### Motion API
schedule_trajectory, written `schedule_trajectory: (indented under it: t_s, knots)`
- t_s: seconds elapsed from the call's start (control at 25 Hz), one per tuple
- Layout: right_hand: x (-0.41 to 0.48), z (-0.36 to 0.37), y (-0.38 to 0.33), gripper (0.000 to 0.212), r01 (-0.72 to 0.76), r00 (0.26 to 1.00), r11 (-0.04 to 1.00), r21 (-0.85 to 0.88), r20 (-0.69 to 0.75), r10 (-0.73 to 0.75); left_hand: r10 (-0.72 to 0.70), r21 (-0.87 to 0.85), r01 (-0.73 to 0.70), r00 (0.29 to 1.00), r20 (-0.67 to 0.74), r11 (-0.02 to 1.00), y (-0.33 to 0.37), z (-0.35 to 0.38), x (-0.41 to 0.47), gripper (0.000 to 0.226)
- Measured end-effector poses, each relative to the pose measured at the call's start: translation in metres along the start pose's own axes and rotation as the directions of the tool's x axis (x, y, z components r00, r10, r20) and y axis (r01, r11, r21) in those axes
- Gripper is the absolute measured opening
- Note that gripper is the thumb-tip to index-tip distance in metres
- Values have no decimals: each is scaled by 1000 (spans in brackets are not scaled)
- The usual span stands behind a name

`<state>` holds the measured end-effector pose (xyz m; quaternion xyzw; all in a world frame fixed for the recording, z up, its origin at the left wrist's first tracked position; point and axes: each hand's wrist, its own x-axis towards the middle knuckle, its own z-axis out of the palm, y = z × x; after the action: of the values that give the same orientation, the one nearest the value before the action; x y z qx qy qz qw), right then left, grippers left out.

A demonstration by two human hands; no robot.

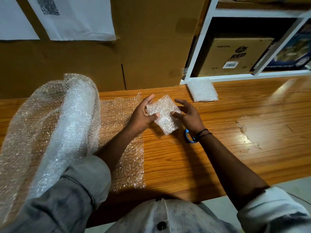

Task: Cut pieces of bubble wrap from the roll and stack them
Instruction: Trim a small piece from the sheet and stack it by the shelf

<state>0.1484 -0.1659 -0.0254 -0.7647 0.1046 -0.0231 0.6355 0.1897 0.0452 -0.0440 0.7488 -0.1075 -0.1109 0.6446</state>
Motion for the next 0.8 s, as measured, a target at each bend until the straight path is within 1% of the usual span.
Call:
schedule_trajectory:
  t_s: [0.08,0.16,0.24,0.44,0.56,0.64,0.76,0.8]
  knots:
    - [-5,3,-2,53,13,996,1000,-5,-89,-13,-48,1,48,999,8,999,2,2,3,90]
    - [-8,2,0,55,35,976,999,-18,-213,-38,-130,-78,131,991,19,988,9,10,2,98]
    - [-11,-4,0,56,50,955,998,-47,-291,-62,-148,-113,150,989,25,982,16,22,2,102]
    - [-7,-32,-1,49,125,920,977,-170,-349,-179,-40,3,40,998,-54,999,30,44,13,101]
    - [4,-53,4,50,95,909,977,-189,-383,-162,-5,61,13,993,-121,998,39,61,35,100]
    - [13,-67,7,49,83,902,982,-172,-406,-147,-30,59,39,988,-151,997,43,74,52,101]
    - [32,-93,8,48,94,886,983,-160,-436,-156,-131,-37,128,985,-110,991,51,102,76,103]
    - [41,-104,9,48,103,885,980,-168,-434,-168,-143,-55,138,985,-100,989,54,114,85,103]
